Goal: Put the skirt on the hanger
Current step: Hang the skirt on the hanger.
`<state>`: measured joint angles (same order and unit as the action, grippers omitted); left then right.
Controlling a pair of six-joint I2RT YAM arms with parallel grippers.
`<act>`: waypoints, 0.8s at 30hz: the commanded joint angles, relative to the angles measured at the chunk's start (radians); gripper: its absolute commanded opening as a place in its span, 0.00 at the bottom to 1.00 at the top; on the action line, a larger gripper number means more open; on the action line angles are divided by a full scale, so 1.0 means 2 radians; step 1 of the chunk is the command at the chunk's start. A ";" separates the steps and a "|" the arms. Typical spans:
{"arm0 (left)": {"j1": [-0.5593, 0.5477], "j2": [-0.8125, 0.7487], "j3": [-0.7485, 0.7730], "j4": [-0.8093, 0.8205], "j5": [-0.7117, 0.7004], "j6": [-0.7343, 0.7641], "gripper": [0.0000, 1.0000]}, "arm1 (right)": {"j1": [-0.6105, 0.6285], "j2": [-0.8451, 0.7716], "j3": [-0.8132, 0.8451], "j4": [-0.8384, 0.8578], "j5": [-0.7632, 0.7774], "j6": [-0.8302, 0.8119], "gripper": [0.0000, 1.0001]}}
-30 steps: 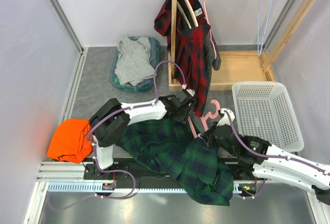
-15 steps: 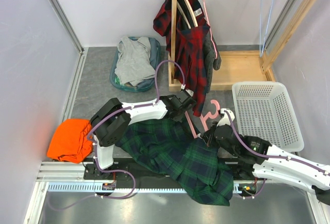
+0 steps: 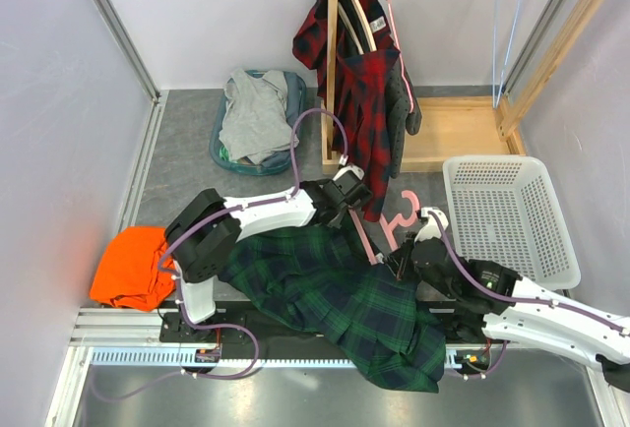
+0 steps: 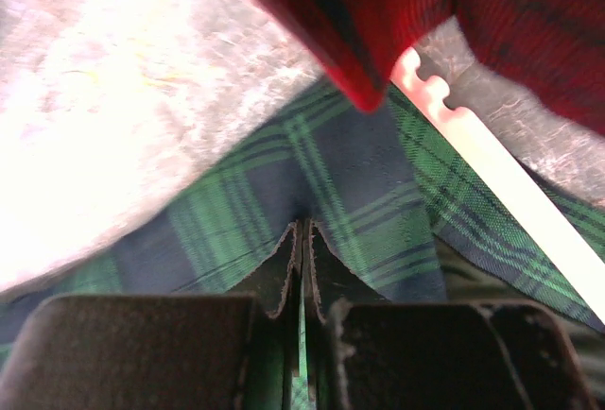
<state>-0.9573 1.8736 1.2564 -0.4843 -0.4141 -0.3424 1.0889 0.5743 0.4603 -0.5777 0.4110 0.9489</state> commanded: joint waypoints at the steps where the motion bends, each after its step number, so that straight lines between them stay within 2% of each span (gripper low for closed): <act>1: 0.007 -0.059 0.018 0.001 -0.021 0.000 0.02 | 0.001 -0.033 0.016 0.007 -0.008 -0.028 0.00; 4: 0.012 -0.056 0.032 0.003 0.026 0.005 0.03 | 0.002 -0.037 0.020 0.007 -0.009 -0.037 0.00; 5: 0.012 -0.050 0.037 0.003 0.035 0.005 0.25 | 0.001 -0.035 0.020 0.005 -0.009 -0.037 0.00; 6: 0.012 -0.046 0.047 0.004 0.045 0.006 0.35 | 0.001 -0.031 0.021 0.004 -0.011 -0.037 0.00; 8: 0.012 -0.029 0.057 0.006 0.065 0.010 0.51 | 0.002 -0.019 0.019 0.003 -0.011 -0.030 0.00; 11: 0.012 -0.013 0.058 0.014 0.071 0.010 0.64 | 0.000 -0.010 0.014 0.000 -0.005 -0.019 0.00; 14: 0.011 -0.003 0.058 0.022 0.088 0.017 0.68 | 0.001 -0.010 0.002 0.000 0.006 -0.003 0.00; 24: 0.003 0.030 0.048 0.021 0.120 0.030 0.66 | 0.001 -0.016 -0.014 -0.002 0.008 0.016 0.00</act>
<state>-0.9390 1.9102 1.3472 -0.4625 -0.2073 -0.3233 1.0889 0.5526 0.4381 -0.5915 0.4198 0.9581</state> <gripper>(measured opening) 0.673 0.084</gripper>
